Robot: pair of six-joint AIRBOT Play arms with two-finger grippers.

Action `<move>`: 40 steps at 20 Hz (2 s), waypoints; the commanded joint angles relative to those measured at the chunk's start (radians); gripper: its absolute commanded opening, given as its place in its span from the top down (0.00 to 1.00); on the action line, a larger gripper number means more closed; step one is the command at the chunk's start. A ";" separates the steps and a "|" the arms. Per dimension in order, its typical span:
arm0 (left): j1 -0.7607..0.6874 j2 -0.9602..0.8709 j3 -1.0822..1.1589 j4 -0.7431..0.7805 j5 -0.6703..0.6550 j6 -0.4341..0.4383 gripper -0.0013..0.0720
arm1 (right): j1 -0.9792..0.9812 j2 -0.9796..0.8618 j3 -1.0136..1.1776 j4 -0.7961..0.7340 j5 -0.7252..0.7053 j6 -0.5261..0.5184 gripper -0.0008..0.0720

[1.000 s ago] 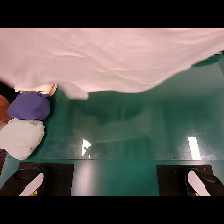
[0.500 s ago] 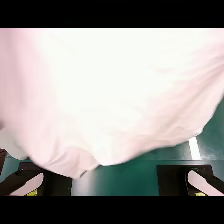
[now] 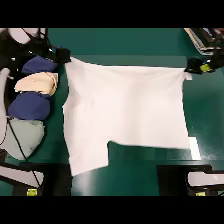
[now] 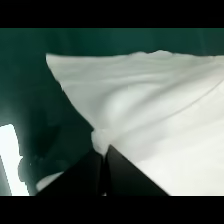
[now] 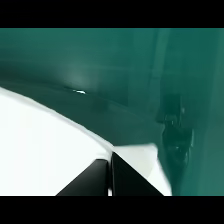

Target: Fold the shirts.

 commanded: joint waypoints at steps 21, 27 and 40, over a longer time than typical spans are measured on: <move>0.262 0.545 -0.930 0.009 -0.226 -0.069 0.23 | -0.038 0.378 -0.434 0.009 0.200 -0.044 0.45; 0.242 0.635 -1.253 -0.186 -0.081 0.018 0.23 | -0.038 0.461 -0.478 0.010 0.207 -0.043 0.37; 0.103 0.638 -1.197 -0.230 -0.039 0.037 0.96 | -0.274 0.568 -0.607 -0.003 0.346 -0.044 0.37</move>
